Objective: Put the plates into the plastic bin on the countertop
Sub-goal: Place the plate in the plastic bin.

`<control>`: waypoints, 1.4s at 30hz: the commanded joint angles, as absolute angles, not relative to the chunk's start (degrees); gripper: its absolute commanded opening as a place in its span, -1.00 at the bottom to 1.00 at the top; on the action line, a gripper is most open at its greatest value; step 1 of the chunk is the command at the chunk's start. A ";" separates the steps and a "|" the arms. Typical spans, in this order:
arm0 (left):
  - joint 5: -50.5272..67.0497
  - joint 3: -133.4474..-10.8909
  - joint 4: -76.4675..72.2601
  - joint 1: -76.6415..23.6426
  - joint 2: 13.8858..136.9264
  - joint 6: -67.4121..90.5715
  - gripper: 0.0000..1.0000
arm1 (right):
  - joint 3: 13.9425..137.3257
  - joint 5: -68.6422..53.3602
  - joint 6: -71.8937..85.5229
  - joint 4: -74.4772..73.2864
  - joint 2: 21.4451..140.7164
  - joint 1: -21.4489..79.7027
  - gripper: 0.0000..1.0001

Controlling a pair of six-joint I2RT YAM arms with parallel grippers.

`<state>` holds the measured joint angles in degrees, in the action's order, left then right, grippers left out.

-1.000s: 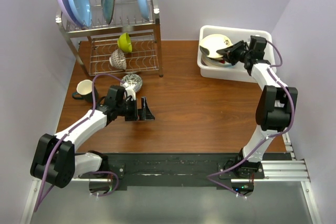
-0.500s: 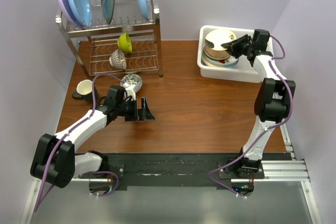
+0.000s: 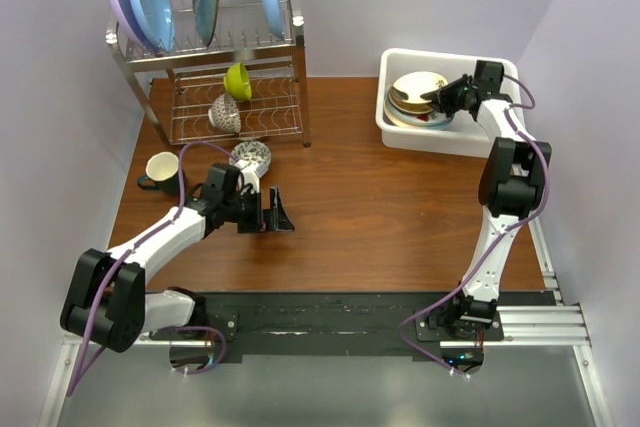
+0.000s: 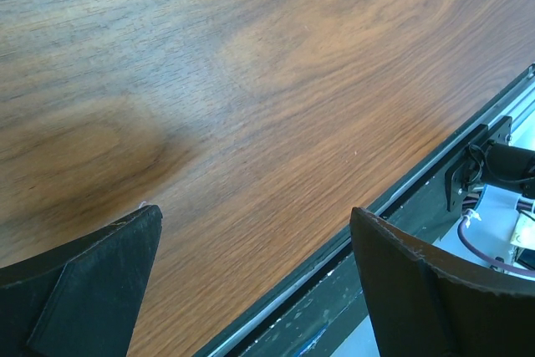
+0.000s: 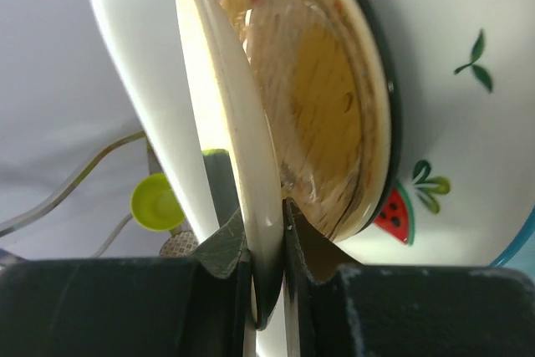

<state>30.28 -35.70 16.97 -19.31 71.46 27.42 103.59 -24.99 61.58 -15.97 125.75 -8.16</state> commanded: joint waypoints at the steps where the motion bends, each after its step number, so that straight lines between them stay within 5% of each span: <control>1: 31.38 -38.32 16.70 -19.34 72.25 26.10 1.00 | 108.46 -25.14 61.43 -17.32 125.86 -8.26 -1.00; 6: 31.73 -38.58 16.79 -19.34 72.33 25.84 1.00 | 109.95 -25.58 61.70 -17.93 127.53 -8.09 -0.94; 10: 31.82 -38.67 16.79 -19.34 72.51 25.75 0.99 | 111.79 -25.40 61.52 -19.51 128.23 -7.74 -0.24; 16: 32.08 -38.67 16.53 -19.34 72.69 25.84 0.99 | 112.85 -26.10 60.91 -21.88 127.97 -7.30 0.16; 42: 33.14 -37.97 16.44 -19.34 71.37 25.31 1.00 | 95.73 -28.04 48.34 -28.66 106.19 -7.38 0.32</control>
